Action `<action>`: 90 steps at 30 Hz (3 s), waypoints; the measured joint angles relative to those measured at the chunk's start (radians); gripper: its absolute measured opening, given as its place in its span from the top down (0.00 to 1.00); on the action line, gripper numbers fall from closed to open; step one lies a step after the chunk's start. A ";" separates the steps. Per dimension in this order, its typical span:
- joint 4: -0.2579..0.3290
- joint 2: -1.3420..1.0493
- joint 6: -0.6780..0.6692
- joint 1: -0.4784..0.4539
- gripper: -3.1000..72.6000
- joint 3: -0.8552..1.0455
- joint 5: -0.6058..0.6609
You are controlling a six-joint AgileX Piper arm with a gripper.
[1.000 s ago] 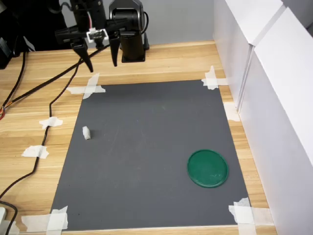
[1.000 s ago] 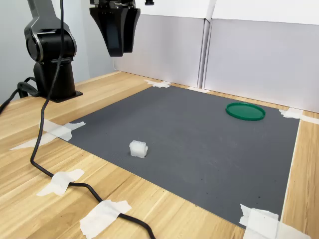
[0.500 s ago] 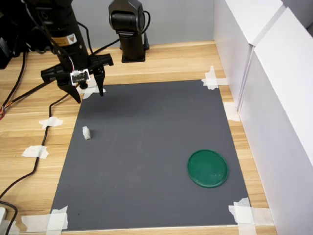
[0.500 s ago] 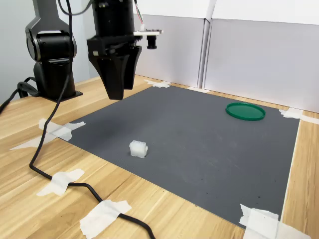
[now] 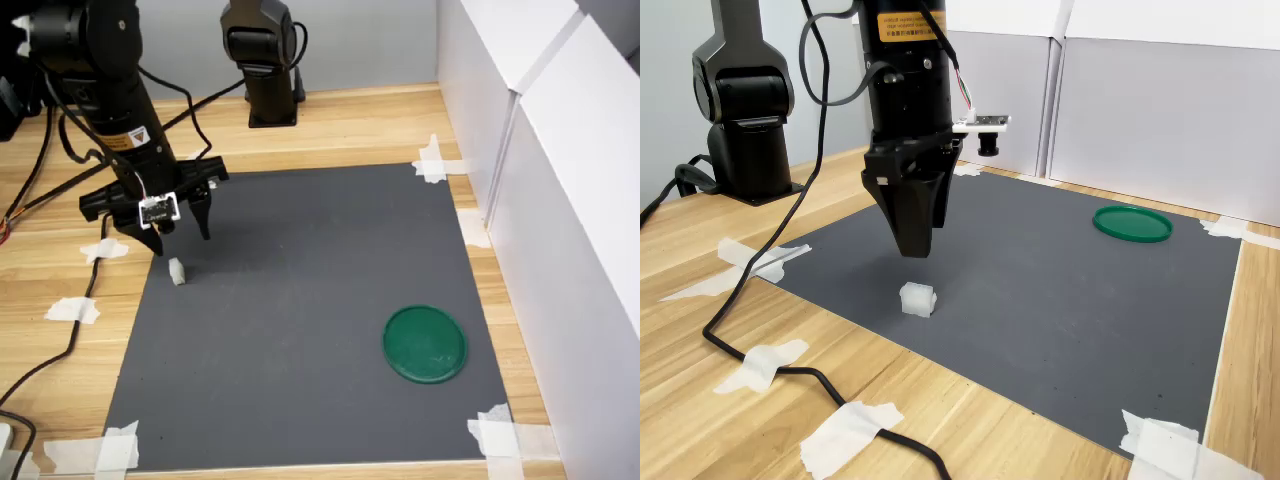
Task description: Grasp a white terminal and put it on the green lid.
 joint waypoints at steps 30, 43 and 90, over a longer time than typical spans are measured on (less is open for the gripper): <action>0.007 0.080 0.021 0.000 0.21 -0.005 0.006; -0.020 0.066 0.043 -0.003 0.21 -0.005 0.025; 0.031 0.184 0.052 0.020 0.85 -0.096 0.061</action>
